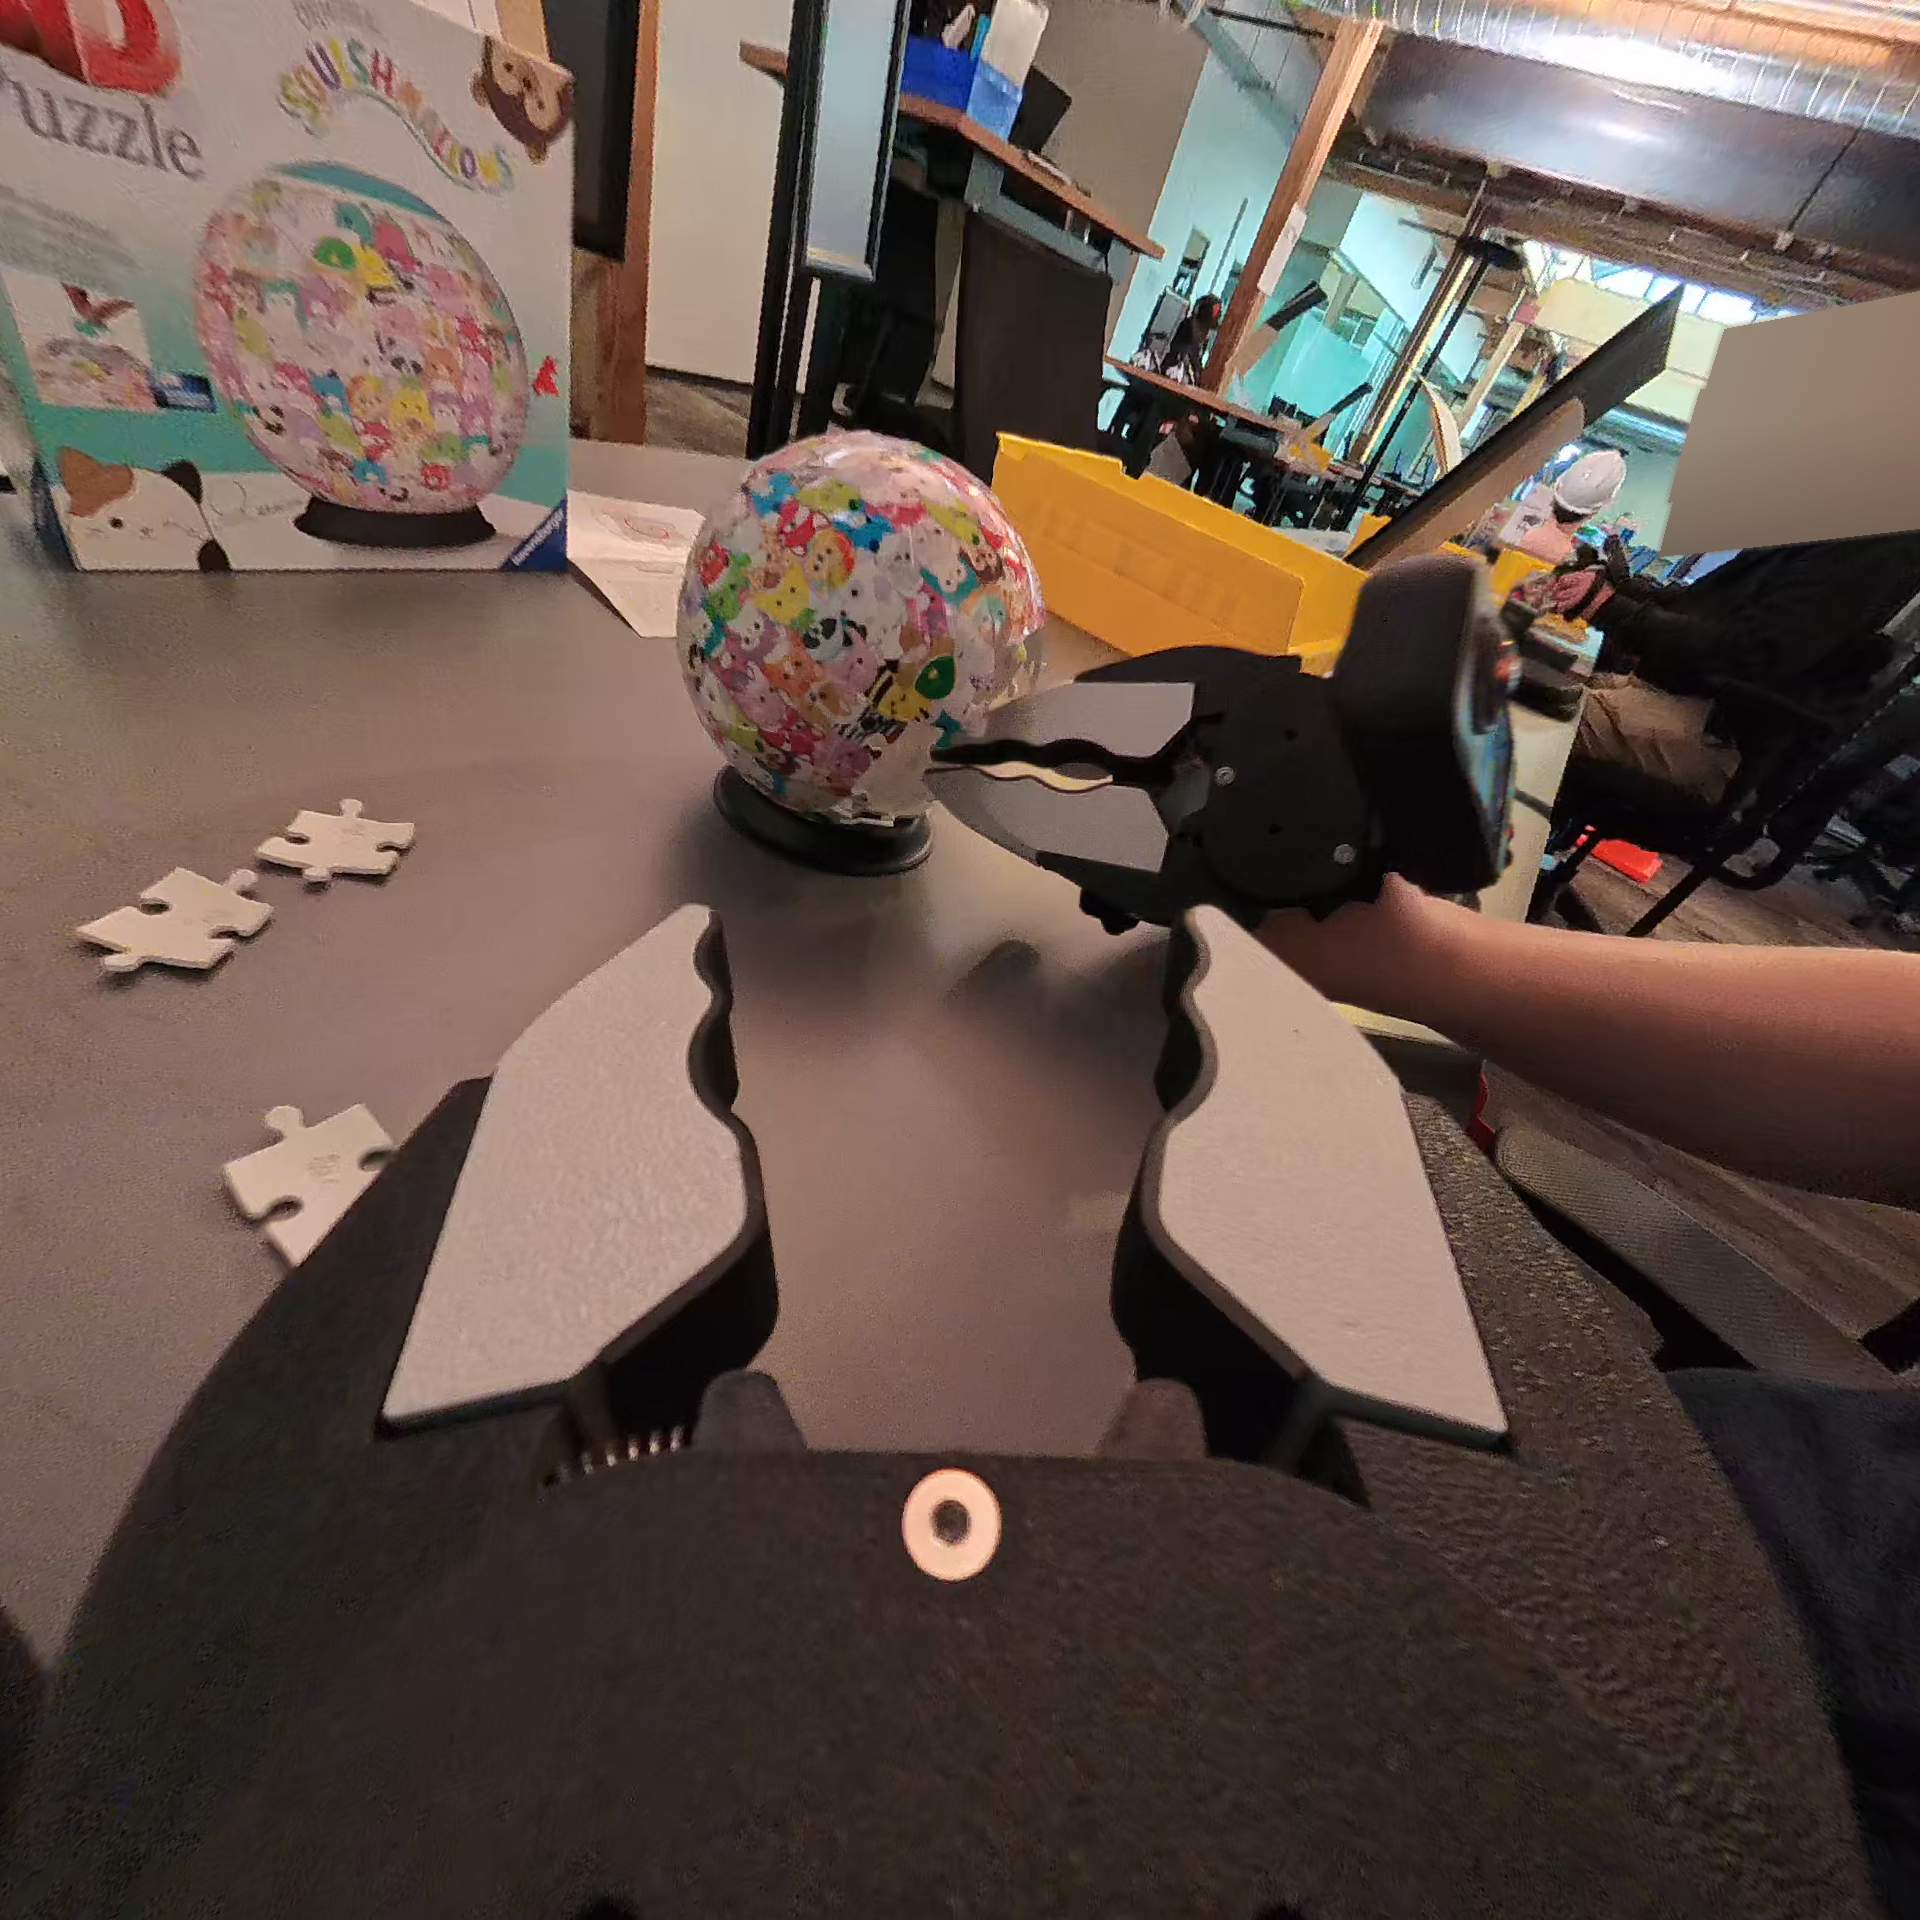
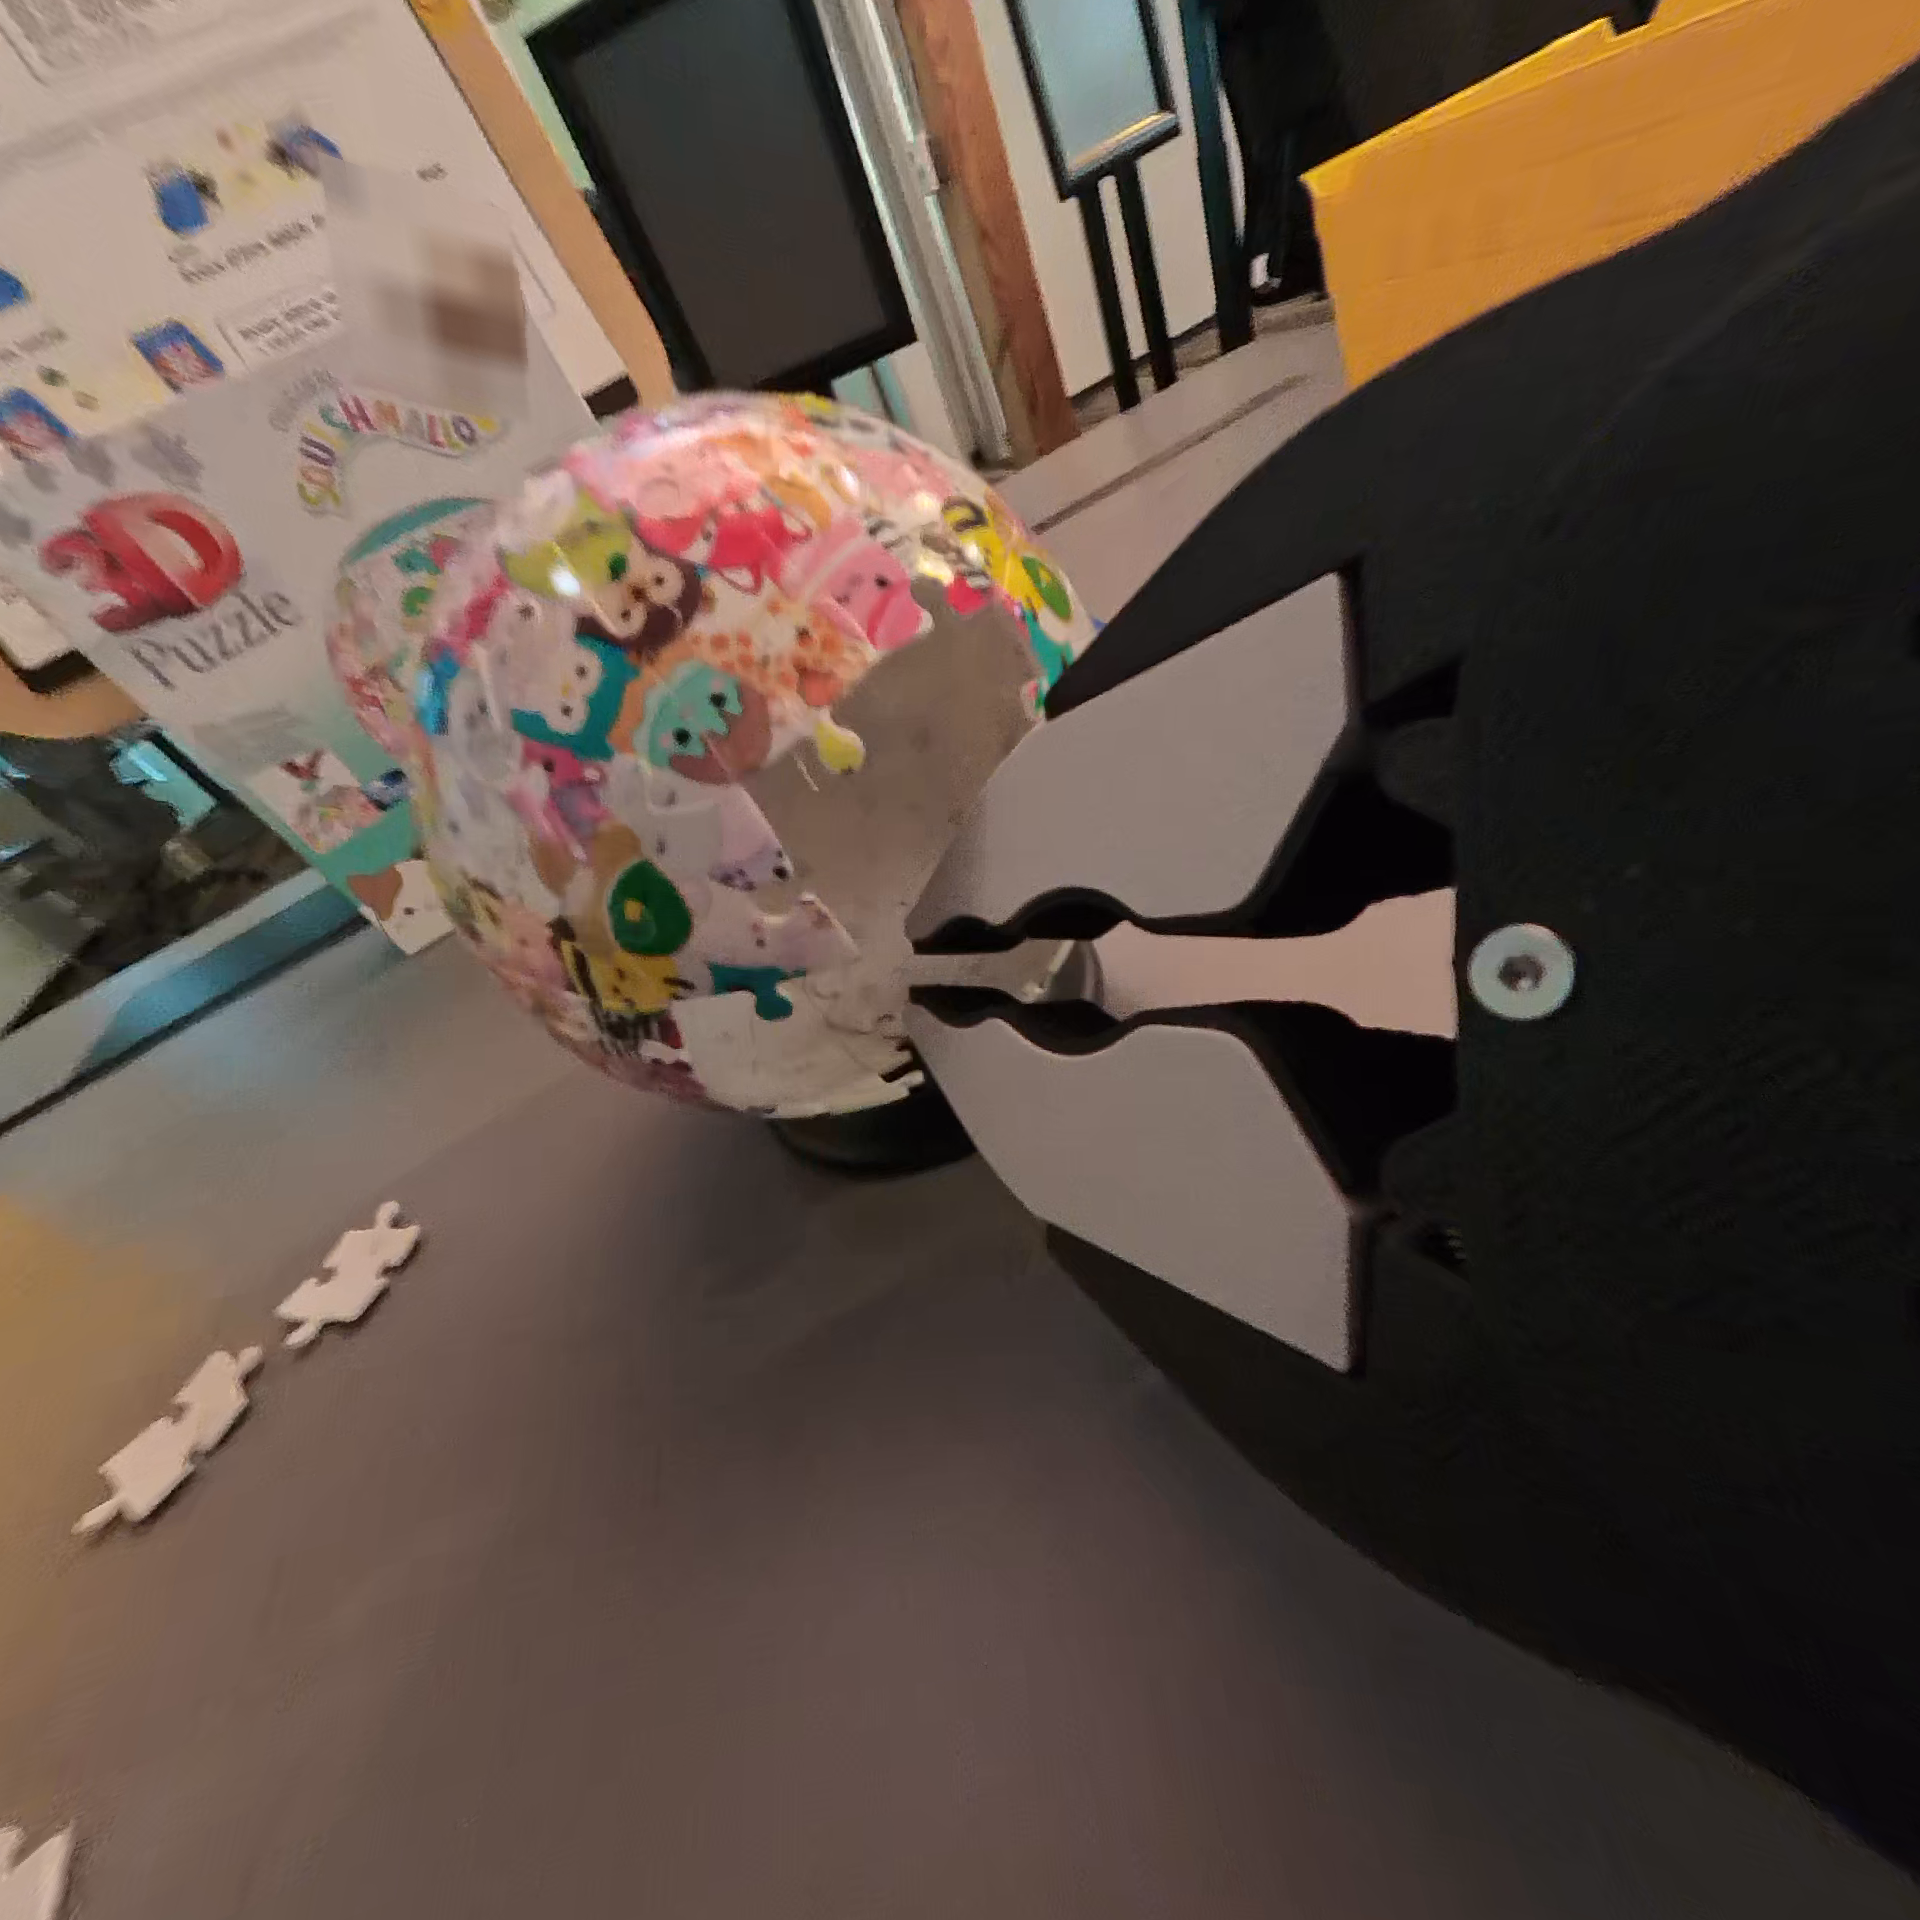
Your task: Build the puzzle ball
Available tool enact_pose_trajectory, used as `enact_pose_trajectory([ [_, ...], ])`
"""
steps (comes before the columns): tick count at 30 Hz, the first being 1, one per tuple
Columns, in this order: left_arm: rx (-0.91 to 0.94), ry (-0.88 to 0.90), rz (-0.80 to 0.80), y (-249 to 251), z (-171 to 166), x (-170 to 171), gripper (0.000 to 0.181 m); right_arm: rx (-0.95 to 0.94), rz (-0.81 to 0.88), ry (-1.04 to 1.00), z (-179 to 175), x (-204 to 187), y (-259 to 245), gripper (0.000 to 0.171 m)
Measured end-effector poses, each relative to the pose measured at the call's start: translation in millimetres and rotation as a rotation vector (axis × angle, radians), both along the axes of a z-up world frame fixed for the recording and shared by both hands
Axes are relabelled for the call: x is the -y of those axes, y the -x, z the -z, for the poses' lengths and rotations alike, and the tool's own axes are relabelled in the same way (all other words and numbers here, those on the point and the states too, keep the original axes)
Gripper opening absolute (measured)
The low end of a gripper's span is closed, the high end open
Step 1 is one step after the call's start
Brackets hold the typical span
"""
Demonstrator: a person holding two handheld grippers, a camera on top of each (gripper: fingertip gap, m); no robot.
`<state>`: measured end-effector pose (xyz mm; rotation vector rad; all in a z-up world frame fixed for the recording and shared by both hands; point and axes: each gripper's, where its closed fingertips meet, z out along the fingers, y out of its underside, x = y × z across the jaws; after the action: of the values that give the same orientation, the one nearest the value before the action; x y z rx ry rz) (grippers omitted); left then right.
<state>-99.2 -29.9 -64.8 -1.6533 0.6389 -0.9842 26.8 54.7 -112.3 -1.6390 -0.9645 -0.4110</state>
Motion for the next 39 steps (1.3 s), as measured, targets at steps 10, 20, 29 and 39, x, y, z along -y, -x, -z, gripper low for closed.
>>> enact_pose_trajectory([
  [10, 0.026, -0.016, 0.006, 9.3, -3.1, 3.7, 0.078, -0.032, 0.093, 0.001, 6.8, -17.9, -2.1, 0.001],
  [20, 0.058, -0.015, 0.002, 19.7, -6.0, 0.4, 0.077, 0.127, 0.085, -0.003, 16.7, -29.4, -3.0, 0.001],
  [29, 0.057, -0.013, 0.000, 21.0, -5.9, 0.8, 0.076, 0.056, 0.042, 0.028, 11.2, -16.3, 3.0, 0.001],
  [39, 0.059, -0.003, 0.001, 22.2, -5.4, 0.9, 0.076, -0.035, -0.106, 0.188, 18.2, -0.9, 13.5, 0.037],
])
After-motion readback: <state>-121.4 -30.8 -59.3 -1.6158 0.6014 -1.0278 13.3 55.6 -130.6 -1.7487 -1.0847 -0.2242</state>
